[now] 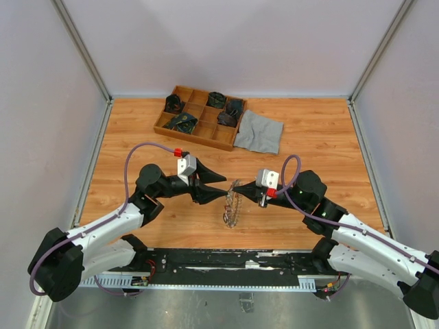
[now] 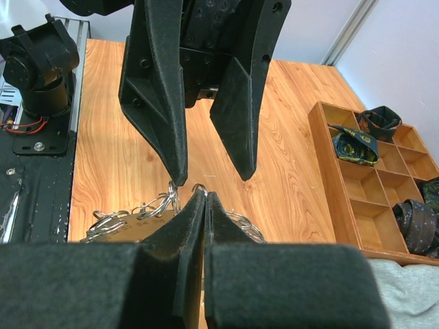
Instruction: Put the keys on the keyring
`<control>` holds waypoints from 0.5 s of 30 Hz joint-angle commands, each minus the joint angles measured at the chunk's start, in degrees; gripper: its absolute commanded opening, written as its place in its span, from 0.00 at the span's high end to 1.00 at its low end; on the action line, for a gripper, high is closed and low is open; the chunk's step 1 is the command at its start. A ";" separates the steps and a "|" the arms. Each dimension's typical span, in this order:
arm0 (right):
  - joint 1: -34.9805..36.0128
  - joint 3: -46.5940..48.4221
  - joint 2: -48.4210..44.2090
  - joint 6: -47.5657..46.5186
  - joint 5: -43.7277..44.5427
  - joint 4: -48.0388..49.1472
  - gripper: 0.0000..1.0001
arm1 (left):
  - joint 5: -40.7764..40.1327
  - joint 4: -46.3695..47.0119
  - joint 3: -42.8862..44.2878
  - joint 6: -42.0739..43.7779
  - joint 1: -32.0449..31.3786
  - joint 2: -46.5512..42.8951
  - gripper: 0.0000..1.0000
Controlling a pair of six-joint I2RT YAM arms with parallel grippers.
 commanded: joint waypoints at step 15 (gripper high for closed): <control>-0.58 2.24 0.79 0.32 0.35 4.54 1.00 | 1.00 3.02 1.70 -0.02 -0.76 1.19 0.41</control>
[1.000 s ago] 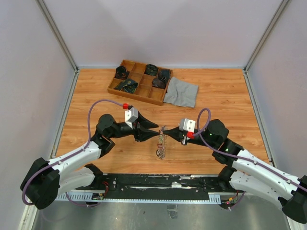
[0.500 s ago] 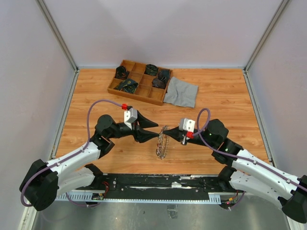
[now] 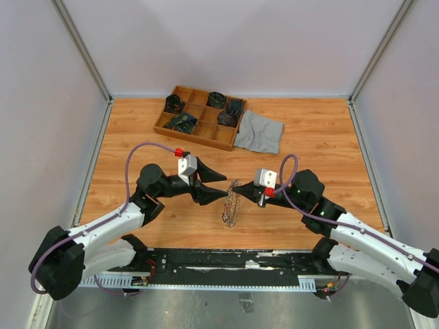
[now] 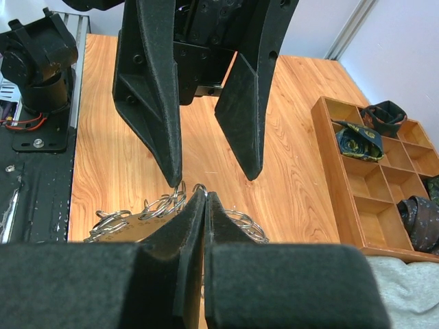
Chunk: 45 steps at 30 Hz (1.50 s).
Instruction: Put the keys on the keyring
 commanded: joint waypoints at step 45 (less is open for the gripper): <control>3.71 11.48 28.62 23.57 15.11 -12.86 0.89 | -35.98 -15.45 -0.54 -8.03 12.75 0.34 0.73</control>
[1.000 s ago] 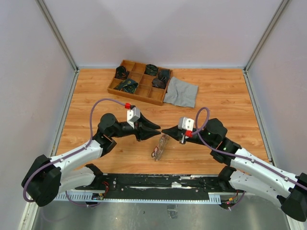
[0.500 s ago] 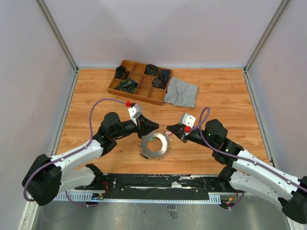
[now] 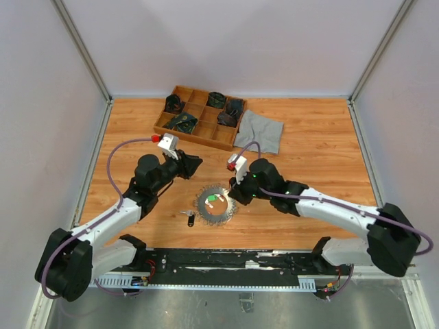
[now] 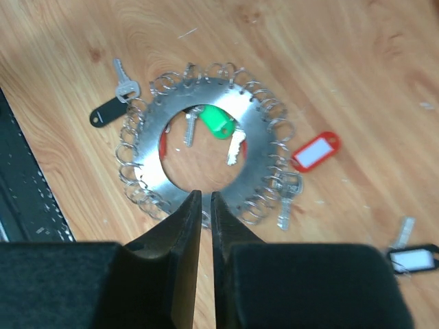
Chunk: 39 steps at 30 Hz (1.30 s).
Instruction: Put the keys on the keyring
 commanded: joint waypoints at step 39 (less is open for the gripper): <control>0.51 -0.71 14.44 27.39 18.19 -25.67 0.95 | -11.62 -5.79 -2.58 -0.06 5.14 -2.87 0.67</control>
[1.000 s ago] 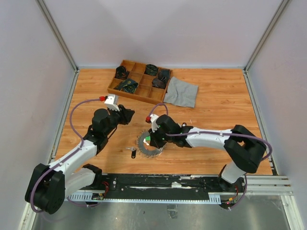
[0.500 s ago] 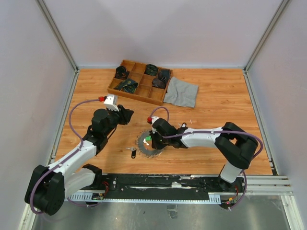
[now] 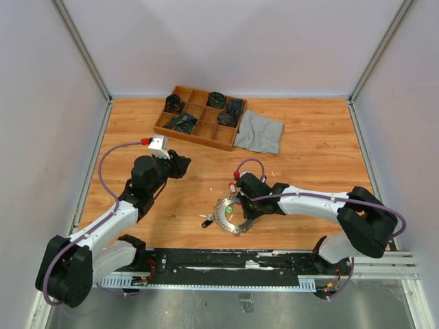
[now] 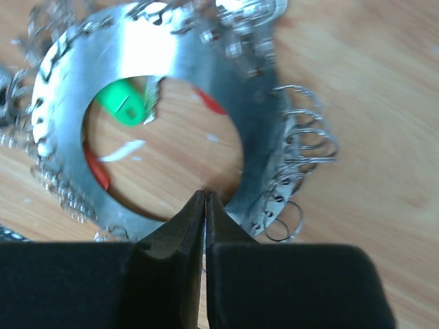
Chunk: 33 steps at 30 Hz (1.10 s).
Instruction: Put the keys on the keyring
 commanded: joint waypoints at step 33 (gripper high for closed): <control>-11.49 1.23 4.26 -15.16 -14.42 0.86 0.88 | -1.45 0.31 -0.19 1.51 0.46 2.70 0.66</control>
